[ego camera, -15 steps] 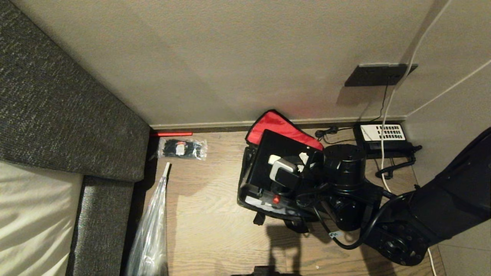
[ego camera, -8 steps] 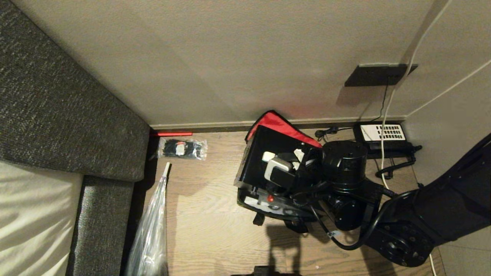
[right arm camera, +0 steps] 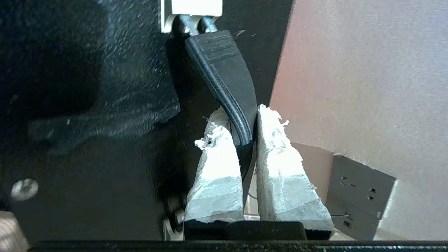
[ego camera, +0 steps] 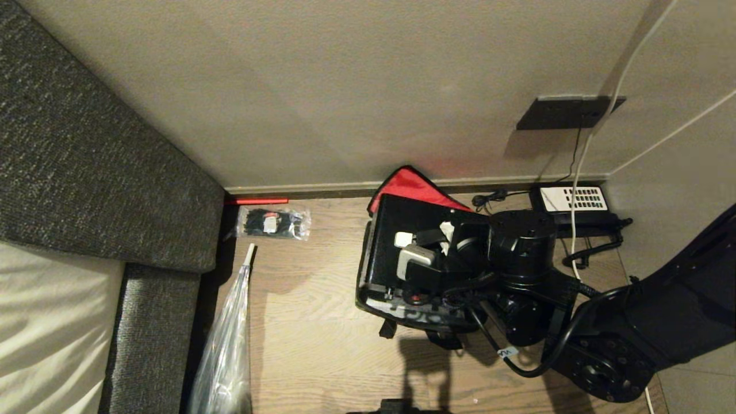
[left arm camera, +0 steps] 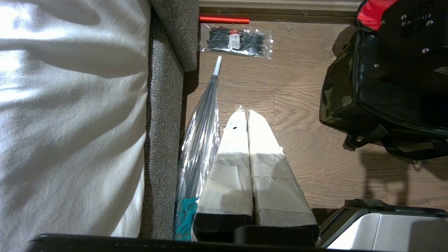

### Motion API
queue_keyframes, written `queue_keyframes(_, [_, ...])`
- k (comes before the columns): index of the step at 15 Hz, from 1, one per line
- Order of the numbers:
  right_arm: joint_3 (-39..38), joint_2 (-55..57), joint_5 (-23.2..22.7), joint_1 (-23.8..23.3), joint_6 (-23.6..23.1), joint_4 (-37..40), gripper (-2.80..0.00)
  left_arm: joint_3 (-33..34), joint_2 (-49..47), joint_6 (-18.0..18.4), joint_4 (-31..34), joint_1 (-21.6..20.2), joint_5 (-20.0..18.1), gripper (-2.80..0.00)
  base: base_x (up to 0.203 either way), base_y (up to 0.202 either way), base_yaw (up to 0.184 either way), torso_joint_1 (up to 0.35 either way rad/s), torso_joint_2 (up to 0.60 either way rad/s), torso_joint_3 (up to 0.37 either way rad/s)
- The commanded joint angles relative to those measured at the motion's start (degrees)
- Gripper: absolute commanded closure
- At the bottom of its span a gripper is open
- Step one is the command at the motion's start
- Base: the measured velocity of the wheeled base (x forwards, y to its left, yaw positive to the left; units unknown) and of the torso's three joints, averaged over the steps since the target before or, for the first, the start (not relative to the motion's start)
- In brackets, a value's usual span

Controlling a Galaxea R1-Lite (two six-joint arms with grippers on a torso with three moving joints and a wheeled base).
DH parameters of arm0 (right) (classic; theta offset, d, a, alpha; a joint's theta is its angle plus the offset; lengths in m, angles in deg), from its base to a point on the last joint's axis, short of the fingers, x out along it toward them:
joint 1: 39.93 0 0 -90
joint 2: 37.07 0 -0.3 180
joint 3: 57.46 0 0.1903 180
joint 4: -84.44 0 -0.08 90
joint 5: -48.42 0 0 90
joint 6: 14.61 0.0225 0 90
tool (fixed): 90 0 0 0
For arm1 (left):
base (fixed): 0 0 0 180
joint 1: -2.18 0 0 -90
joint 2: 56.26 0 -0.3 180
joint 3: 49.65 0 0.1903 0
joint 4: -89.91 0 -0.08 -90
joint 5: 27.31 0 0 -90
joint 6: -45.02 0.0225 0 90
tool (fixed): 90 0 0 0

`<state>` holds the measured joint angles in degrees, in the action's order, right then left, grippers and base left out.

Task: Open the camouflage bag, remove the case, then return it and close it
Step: Place the black box back

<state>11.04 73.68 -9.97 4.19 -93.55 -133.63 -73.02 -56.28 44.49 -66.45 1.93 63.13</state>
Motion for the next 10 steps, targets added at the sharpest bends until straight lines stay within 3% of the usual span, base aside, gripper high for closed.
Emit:
queue_keyframes(1, [0.5, 0.8, 0.3, -0.2, -0.1, -0.4, 0.0, 0.2, 0.1, 0.0, 0.0, 0.0, 0.0, 0.0, 0.0, 0.0, 0.0, 0.0, 0.0, 0.0])
queue_keyframes(10, [-1.8, 2.1, 0.1, -0.7, 1.8, -1.1, 0.0, 0.2, 0.1, 0.0, 0.0, 0.0, 0.0, 0.0, 0.0, 0.0, 0.0, 0.0, 0.0, 0.0])
